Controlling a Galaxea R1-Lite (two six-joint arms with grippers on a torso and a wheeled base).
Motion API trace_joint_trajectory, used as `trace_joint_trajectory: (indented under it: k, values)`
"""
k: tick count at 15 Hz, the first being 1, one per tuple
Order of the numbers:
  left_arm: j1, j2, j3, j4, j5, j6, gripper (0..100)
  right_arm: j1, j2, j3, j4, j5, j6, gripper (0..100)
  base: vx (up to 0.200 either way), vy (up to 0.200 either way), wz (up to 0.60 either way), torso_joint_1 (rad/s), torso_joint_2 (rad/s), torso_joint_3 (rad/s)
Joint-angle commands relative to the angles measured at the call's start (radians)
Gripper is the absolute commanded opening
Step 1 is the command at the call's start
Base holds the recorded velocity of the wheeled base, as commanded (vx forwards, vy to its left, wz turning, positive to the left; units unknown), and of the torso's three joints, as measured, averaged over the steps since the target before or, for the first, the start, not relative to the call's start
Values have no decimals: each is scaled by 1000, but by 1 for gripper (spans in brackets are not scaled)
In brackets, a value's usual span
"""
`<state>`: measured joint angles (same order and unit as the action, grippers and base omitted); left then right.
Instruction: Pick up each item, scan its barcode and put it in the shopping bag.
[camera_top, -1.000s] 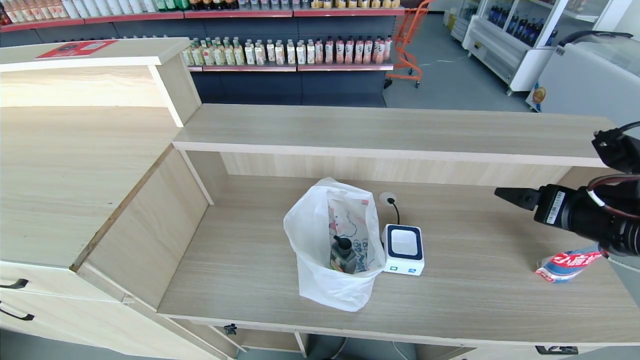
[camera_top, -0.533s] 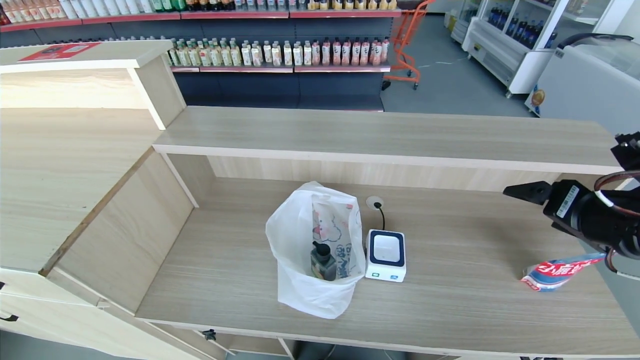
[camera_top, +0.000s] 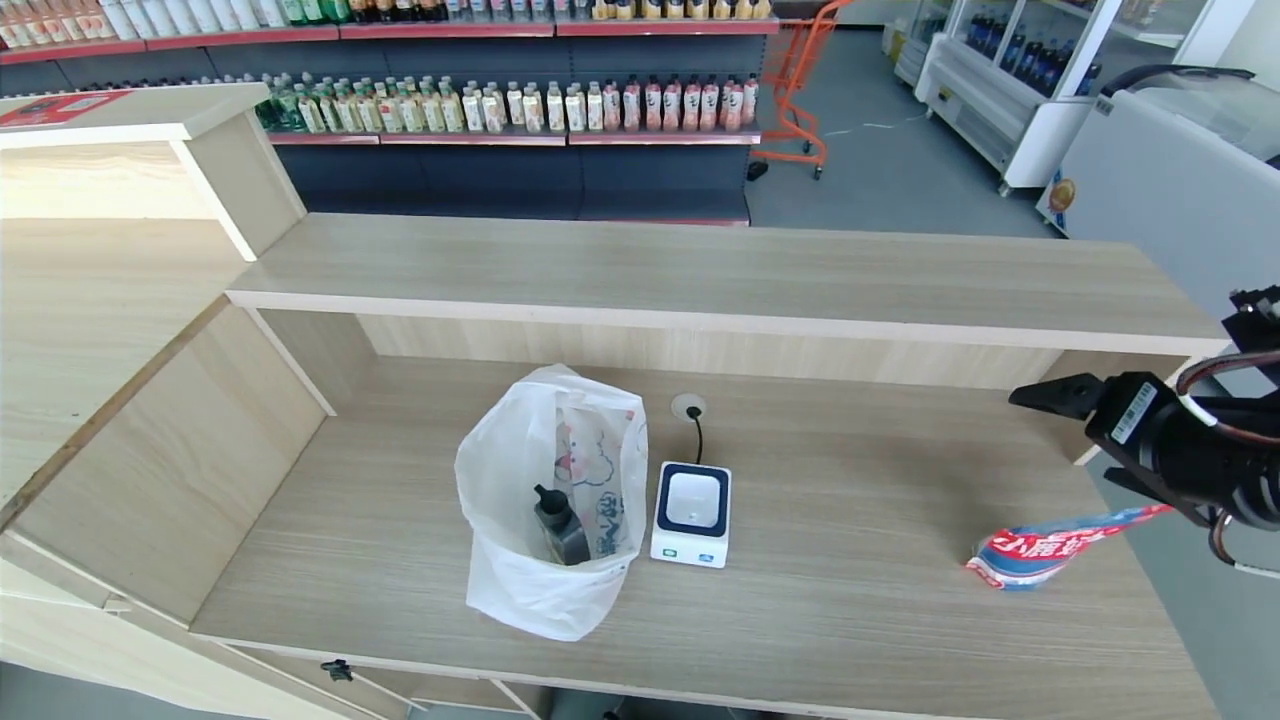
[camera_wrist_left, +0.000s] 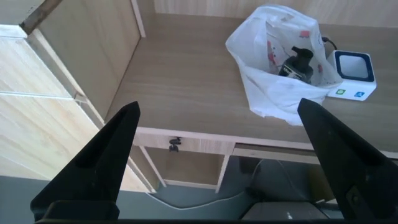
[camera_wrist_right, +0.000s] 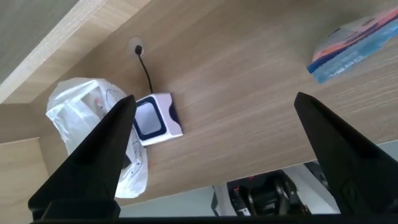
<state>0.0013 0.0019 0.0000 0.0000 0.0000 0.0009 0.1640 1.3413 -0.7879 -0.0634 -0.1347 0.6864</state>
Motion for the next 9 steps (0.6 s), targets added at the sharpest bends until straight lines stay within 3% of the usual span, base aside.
trace_joint_trajectory:
  k: [1, 2, 6, 9]
  values:
    - [0, 0, 0, 0, 0, 2, 100, -23, 26, 9, 25, -28, 1, 100, -200, -200, 0, -2, 2, 7]
    - [0, 0, 0, 0, 0, -1, 100, -37, 53, 13, 36, -72, 5, 100, -200, -200, 0, -2, -2, 2]
    - [0, 0, 0, 0, 0, -1, 100, -123, 170, 18, 37, -177, 28, 100, 0, 0, 0, 0, 0, 0]
    - [0, 0, 0, 0, 0, -1, 100, -139, 245, 2, 31, -203, 32, 100, 0, 0, 0, 0, 0, 0]
